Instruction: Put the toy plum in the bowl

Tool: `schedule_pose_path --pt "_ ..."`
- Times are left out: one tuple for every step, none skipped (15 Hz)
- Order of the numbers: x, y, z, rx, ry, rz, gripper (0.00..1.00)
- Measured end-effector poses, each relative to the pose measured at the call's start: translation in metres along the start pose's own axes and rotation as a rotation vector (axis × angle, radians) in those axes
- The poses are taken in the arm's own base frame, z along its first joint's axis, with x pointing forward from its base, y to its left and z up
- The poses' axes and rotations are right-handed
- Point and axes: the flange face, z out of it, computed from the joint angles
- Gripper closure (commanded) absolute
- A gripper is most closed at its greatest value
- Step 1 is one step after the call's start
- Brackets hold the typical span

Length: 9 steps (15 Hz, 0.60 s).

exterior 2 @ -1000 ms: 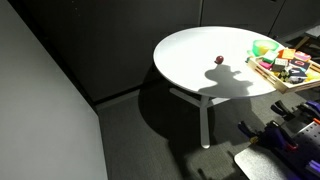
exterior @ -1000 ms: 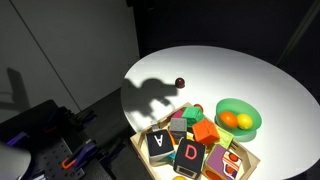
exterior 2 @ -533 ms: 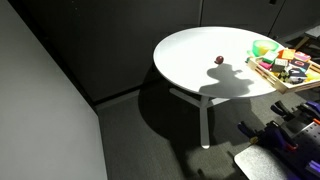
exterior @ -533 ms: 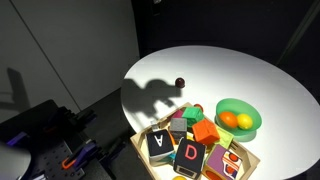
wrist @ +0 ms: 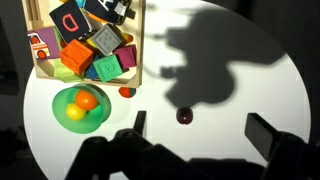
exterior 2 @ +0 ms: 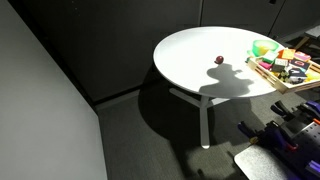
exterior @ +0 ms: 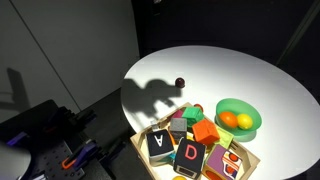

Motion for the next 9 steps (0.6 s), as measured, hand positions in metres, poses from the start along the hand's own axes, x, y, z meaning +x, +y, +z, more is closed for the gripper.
schedule_pose_path --pt "0.000 -0.001 0.001 0.002 -0.002 0.001 0.00" --pt "0.001 -0.001 0.002 0.003 -0.004 0.001 0.00" --pt "0.003 -0.001 0.003 0.005 -0.005 0.002 0.00" --pt "0.006 -0.002 0.003 0.008 -0.005 0.003 0.00" --pt "0.009 -0.003 0.004 0.011 -0.004 0.004 0.00" --pt "0.013 -0.004 0.004 0.016 -0.003 0.005 0.00" --pt "0.018 -0.005 0.004 0.019 -0.002 0.005 0.00" --pt "0.023 -0.006 0.004 0.022 0.000 0.006 0.00" --pt "0.029 -0.007 0.004 0.023 0.000 0.006 0.00"
